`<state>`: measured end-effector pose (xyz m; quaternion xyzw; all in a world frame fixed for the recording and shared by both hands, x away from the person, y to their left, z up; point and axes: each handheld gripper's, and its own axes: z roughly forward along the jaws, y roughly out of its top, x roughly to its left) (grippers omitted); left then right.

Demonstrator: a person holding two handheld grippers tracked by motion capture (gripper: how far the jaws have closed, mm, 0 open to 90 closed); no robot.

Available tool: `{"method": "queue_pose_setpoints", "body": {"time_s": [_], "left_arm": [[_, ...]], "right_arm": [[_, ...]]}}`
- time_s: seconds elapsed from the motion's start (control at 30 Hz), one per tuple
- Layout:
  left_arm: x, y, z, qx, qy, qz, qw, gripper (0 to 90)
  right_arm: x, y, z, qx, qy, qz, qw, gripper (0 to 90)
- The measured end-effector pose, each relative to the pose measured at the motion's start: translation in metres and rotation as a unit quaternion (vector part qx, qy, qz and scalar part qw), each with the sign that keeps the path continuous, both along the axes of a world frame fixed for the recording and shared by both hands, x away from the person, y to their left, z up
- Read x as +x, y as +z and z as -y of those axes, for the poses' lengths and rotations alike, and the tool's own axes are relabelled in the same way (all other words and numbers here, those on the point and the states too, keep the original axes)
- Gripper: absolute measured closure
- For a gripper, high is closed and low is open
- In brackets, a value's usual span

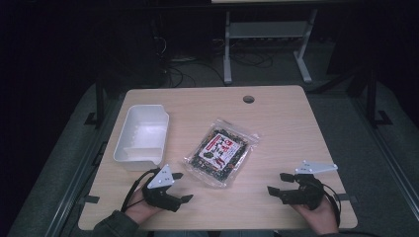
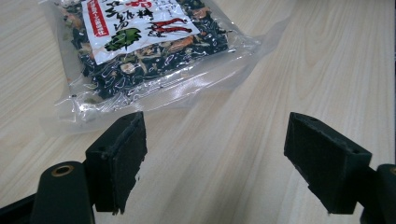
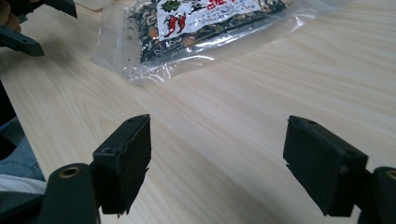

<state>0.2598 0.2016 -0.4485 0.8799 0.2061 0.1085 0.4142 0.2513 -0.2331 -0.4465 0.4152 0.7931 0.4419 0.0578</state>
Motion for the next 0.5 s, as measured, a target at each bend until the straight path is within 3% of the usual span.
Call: {"method": "queue_pose_setpoints", "body": {"time_s": [0.5], "left_arm": [[0.003, -0.002, 0.002, 0.007, -0.002, -0.001, 1.0000, 20.6]], "right_arm": [[0.055, 0.019, -0.013, 0.001, -0.017, 0.002, 0.9998, 21.5]]}}
